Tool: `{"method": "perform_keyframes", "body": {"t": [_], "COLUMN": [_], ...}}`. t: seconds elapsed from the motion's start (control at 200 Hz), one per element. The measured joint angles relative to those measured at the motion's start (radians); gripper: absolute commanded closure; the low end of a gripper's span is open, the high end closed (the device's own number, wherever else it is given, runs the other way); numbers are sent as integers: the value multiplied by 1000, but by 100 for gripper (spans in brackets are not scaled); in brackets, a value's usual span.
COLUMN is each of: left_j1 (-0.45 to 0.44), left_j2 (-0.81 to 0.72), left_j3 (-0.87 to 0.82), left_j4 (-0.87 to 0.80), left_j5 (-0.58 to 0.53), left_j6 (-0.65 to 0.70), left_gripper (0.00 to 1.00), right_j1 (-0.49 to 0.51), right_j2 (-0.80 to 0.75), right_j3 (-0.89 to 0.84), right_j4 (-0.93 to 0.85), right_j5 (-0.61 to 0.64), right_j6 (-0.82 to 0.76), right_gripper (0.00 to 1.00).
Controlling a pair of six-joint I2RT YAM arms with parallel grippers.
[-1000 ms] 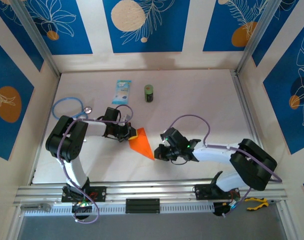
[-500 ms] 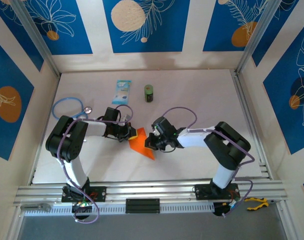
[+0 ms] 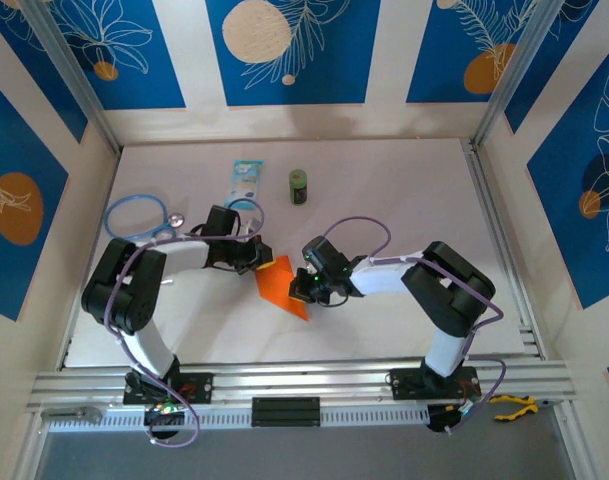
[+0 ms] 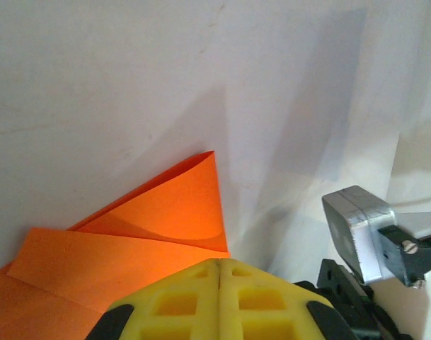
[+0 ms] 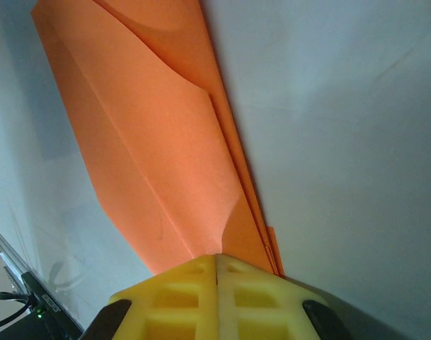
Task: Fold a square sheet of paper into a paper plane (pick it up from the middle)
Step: Fourth fold the wing at the center of the table, then turn over the paper at the center of the table.
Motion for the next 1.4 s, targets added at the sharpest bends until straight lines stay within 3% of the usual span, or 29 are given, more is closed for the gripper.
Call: {"method": "perform_keyframes", "body": {"t": [0.49, 0.87, 1.161, 1.401], "left_j1": [28, 142, 123, 10], "left_j2": [91, 97, -43, -32], "left_j3": [16, 58, 58, 58], "left_j4": [-50, -85, -123, -117], "left_j5": [-25, -79, -100, -47], "left_j6": [37, 64, 63, 64], "left_gripper": [99, 98, 94, 94], "right_j1": [5, 5, 5, 6], "right_j2": [-5, -19, -23, -36], "right_j3": [0, -21, -23, -23], "right_j4": [-6, 3, 7, -19], "right_j5": [16, 24, 22, 24], "right_j6": [0, 0, -1, -8], "right_gripper": [99, 99, 98, 96]}}
